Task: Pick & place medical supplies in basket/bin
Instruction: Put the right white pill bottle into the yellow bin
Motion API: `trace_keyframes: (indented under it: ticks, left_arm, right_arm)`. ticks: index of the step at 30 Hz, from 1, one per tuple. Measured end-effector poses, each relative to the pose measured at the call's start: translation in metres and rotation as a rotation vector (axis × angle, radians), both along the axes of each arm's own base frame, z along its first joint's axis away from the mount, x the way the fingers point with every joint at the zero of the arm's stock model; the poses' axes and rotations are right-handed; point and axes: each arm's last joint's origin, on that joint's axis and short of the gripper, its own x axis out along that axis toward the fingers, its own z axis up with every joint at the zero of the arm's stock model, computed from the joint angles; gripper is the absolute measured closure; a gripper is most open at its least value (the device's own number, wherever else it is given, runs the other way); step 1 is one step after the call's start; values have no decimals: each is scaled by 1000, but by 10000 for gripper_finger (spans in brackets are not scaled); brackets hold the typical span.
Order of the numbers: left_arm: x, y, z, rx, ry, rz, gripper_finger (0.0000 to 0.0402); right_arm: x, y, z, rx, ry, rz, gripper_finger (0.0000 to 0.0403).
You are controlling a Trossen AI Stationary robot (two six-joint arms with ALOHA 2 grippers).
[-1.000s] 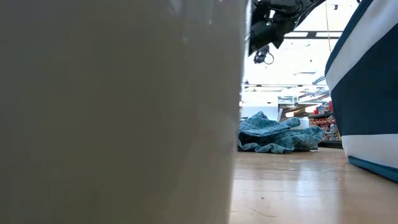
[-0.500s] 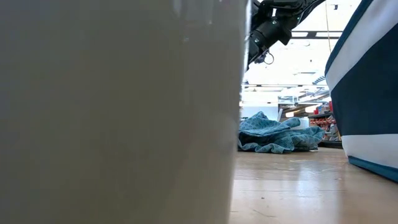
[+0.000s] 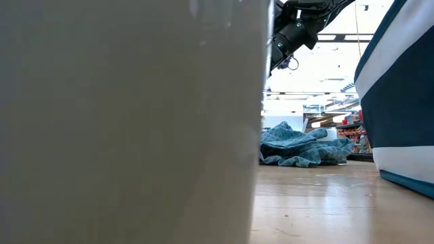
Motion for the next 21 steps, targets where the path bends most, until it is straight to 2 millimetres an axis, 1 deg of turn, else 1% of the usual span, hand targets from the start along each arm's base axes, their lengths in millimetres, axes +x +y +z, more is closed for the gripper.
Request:
trace_keyframes:
  ticks: [6, 13, 20, 21]
  left_arm:
    - [-4, 10, -12, -58, 47, 56, 254]
    - [-5, 18, -28, -144, 83, 51, 254]
    - [-3, 20, -27, -124, 83, 47, 254]
    - [-3, 20, -27, -124, 83, 47, 248]
  right_arm:
    - [1, 0, 0, -2, -7, 2, 208]
    - [1, 1, 1, -2, -7, 3, 208]
    - [1, 1, 1, -6, -11, 5, 208]
    - [1, 1, 1, -6, -11, 5, 208]
